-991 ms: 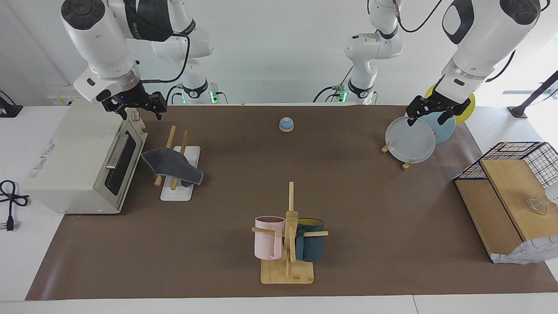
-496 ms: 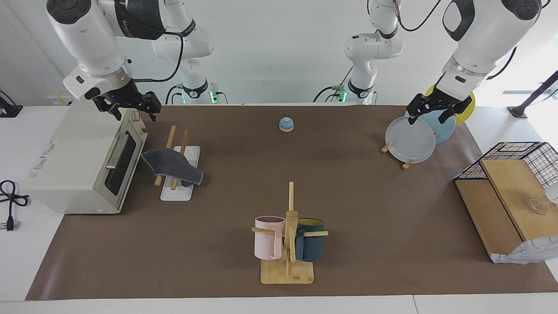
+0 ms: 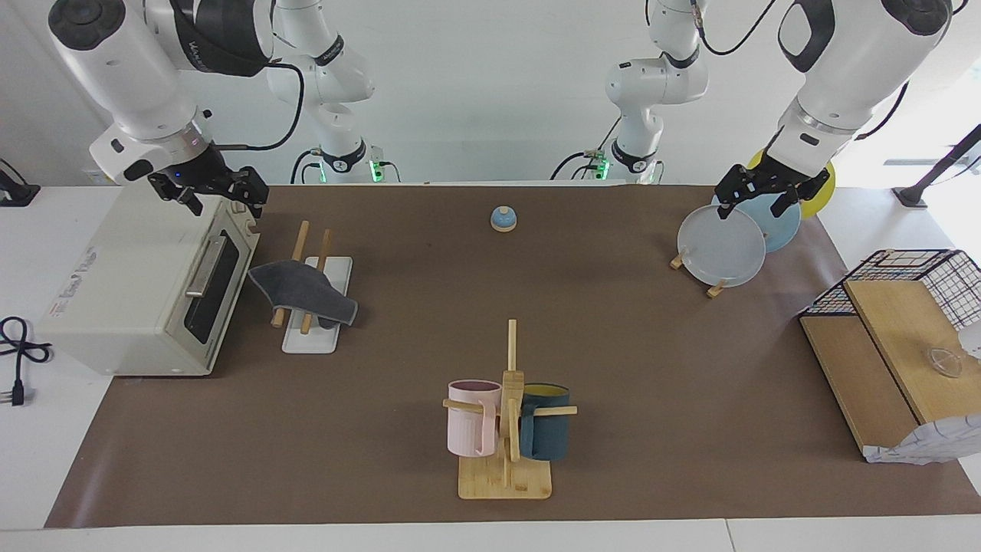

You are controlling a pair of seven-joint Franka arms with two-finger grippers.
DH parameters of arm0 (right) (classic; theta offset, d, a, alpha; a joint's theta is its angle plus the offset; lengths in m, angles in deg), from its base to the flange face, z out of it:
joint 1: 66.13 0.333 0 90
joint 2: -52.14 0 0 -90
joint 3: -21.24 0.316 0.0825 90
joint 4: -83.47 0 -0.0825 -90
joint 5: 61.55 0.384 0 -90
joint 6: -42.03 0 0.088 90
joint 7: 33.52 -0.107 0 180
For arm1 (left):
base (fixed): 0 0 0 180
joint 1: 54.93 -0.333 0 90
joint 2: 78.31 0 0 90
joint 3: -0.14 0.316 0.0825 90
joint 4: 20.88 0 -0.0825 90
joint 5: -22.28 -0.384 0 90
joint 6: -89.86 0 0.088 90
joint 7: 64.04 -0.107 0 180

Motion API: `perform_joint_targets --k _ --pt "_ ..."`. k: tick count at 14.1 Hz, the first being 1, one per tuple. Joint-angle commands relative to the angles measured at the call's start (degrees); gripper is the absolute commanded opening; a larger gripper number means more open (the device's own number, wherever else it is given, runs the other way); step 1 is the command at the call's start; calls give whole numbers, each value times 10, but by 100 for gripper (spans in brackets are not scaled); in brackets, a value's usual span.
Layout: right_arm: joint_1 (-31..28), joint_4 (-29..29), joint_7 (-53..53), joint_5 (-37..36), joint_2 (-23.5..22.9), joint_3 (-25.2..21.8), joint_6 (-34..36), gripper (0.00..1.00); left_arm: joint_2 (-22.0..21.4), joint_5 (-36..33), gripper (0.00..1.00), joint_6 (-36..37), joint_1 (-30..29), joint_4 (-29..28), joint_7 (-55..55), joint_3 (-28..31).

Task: Fold towel and hang on rack

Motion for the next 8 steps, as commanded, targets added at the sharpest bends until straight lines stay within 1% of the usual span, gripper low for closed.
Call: perform_joint_targets --k 1,4,8 --pt "-8 18 11 9 -4 6 2 100 -8 -6 100 0 6 -5 -4 5" --pt "-10 21 10 25 -5 6 0 100 -8 -6 100 1 6 -5 -4 4" --pt "-16 19 11 25 -4 1 0 100 -8 -6 100 1 6 -5 -4 5"
